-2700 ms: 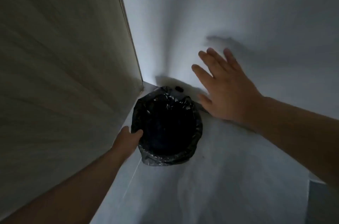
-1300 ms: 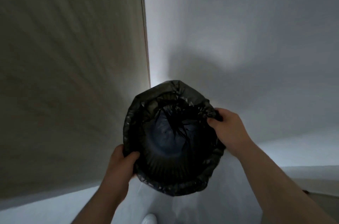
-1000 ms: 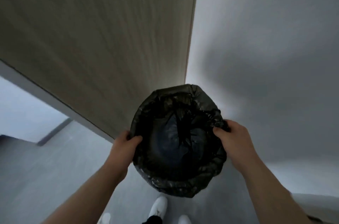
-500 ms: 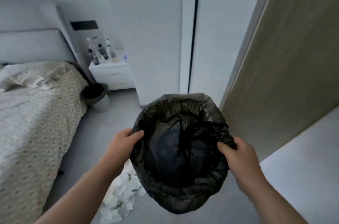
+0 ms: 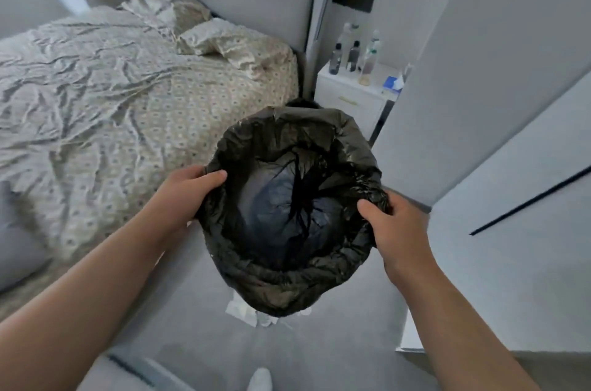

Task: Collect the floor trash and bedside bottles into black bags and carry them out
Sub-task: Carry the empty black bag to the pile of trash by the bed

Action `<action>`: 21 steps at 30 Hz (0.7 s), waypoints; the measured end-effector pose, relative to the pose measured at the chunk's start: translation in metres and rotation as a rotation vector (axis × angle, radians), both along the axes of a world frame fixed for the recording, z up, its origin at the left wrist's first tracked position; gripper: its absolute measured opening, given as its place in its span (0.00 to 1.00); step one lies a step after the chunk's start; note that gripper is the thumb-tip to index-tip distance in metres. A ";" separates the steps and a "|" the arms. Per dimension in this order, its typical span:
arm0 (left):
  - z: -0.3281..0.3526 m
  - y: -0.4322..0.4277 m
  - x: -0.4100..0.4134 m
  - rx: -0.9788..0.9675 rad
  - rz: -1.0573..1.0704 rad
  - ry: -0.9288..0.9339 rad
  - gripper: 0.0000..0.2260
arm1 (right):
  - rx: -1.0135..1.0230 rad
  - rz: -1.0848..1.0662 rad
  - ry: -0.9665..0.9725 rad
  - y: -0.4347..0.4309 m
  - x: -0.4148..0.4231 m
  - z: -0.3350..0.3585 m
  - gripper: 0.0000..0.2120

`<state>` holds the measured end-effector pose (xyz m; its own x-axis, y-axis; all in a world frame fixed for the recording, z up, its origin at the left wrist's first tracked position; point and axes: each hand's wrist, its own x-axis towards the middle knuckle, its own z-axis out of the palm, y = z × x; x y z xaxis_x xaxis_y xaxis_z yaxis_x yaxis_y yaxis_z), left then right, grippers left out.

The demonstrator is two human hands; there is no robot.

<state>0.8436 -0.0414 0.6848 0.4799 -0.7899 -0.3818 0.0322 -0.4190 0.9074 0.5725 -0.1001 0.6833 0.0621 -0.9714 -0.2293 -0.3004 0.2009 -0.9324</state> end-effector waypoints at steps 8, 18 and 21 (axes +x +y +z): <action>-0.009 -0.042 0.054 0.023 0.163 0.016 0.07 | 0.051 0.094 -0.005 -0.082 0.074 -0.017 0.04; -0.005 -0.130 0.101 0.079 0.237 -0.033 0.07 | 0.051 0.136 -0.034 -0.179 0.129 -0.024 0.08; -0.010 -0.154 0.127 0.084 0.189 -0.030 0.06 | 0.030 0.124 -0.021 -0.195 0.146 -0.027 0.09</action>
